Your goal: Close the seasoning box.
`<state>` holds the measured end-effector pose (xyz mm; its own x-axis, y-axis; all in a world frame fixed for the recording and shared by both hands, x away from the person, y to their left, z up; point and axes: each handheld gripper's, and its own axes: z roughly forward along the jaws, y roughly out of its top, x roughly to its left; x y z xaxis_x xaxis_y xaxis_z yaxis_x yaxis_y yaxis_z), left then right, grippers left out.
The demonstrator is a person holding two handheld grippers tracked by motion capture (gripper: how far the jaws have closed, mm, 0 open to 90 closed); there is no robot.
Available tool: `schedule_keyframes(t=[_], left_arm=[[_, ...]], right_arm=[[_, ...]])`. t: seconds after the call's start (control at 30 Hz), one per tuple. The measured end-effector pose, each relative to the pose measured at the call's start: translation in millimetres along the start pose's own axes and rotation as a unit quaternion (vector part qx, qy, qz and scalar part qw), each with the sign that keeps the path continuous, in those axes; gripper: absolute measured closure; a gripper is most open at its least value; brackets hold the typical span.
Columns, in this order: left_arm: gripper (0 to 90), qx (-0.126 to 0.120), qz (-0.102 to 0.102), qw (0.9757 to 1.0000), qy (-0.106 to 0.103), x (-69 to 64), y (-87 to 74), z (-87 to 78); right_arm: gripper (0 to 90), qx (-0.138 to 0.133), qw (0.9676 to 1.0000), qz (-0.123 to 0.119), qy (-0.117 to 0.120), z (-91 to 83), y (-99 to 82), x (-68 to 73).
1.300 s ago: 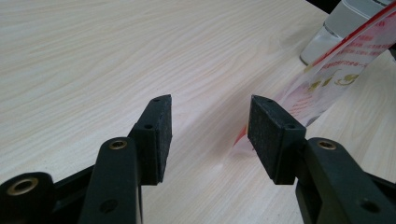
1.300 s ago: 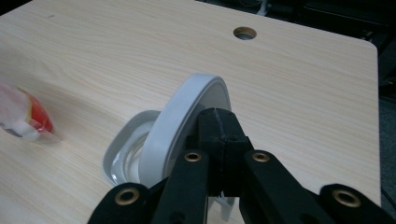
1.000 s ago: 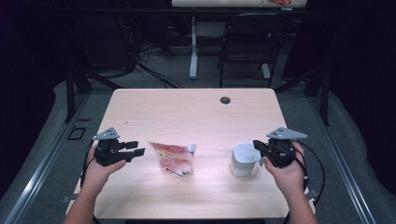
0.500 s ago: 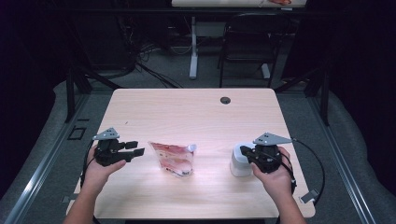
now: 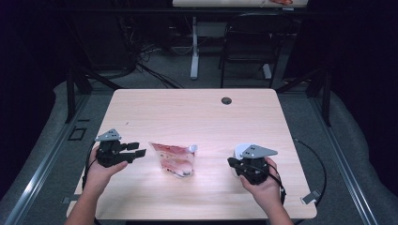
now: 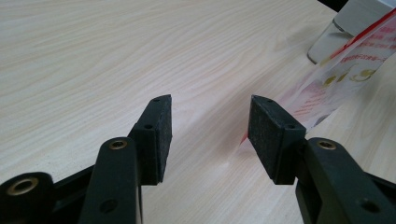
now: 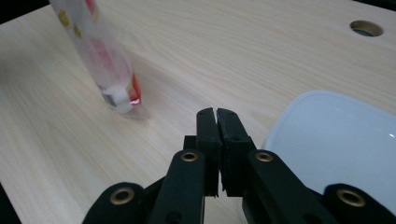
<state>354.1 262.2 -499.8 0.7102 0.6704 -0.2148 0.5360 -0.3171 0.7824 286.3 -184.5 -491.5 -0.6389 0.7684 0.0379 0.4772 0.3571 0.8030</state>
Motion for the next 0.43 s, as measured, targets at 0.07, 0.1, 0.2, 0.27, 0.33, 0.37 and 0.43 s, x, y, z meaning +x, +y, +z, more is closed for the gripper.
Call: schedule_keyframes(t=[0.07, 0.1, 0.2, 0.27, 0.33, 0.37, 0.43], left_arm=[[50.1, 0.001, 0.000, 1.0000, 0.001, -0.1, -0.2, 0.4], [50.1, 0.000, -0.001, 1.0000, 0.002, -0.2, -0.2, 0.4], [50.1, 0.000, 0.000, 1.0000, 0.000, 0.1, -0.2, 0.3], [50.2, -0.001, -0.002, 1.0000, 0.002, 0.0, -0.4, 0.2], [50.0, -0.002, -0.003, 1.0000, 0.002, 0.5, -0.5, 0.4], [50.0, -0.004, -0.003, 1.0000, 0.004, 0.8, -0.6, 0.7], [49.9, -0.003, -0.002, 1.0000, 0.005, 1.8, -0.5, 0.4]], right_arm=[[87.9, 0.006, 1.0000, -0.003, 0.005, 3.6, -2.5, 4.4], [87.8, 0.006, 0.9999, -0.005, 0.008, 5.7, -3.6, 6.4], [87.6, 0.012, 0.9998, -0.010, 0.009, 8.8, -6.0, 9.7], [87.4, 0.012, 0.9998, -0.008, 0.011, 10.2, -8.0, 10.6], [86.4, 0.013, 0.9997, -0.010, 0.016, 11.3, -10.3, 12.0], [85.9, 0.012, 0.9997, -0.011, 0.018, 11.9, -11.1, 12.5], [81.5, 0.013, 0.9996, -0.014, 0.023, 13.0, -12.7, 13.8]])
